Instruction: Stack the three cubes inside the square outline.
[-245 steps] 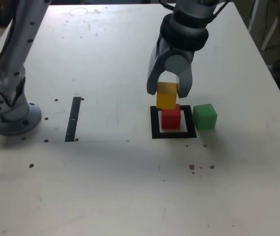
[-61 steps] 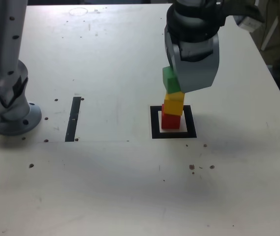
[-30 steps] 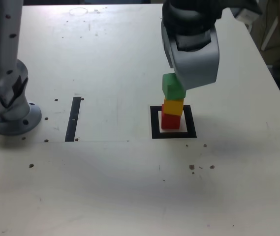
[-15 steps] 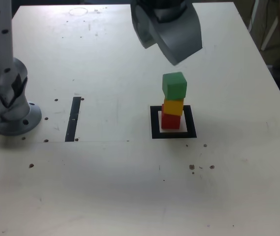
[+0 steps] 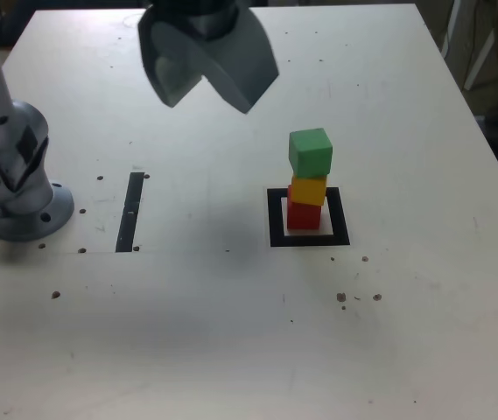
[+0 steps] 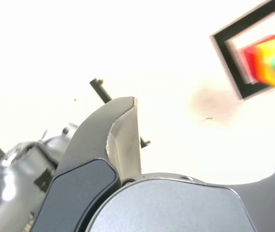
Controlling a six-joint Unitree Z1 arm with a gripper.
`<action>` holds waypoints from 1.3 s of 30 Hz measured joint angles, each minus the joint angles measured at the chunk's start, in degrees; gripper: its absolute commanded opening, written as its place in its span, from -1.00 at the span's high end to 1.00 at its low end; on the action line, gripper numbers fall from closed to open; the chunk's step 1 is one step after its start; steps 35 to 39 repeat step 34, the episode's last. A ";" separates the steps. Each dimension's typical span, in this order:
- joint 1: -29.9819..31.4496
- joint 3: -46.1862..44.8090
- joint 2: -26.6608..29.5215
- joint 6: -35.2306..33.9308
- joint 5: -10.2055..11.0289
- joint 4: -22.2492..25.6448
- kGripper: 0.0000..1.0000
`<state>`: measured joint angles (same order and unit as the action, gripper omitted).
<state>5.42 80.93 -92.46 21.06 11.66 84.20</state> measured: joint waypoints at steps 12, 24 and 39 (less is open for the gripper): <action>-0.02 -15.62 3.07 -17.77 -3.48 -5.05 -0.98; -0.02 -28.56 3.56 -21.43 -9.91 -16.28 -0.97; -0.06 -38.39 5.18 -23.14 -10.88 -23.58 -0.96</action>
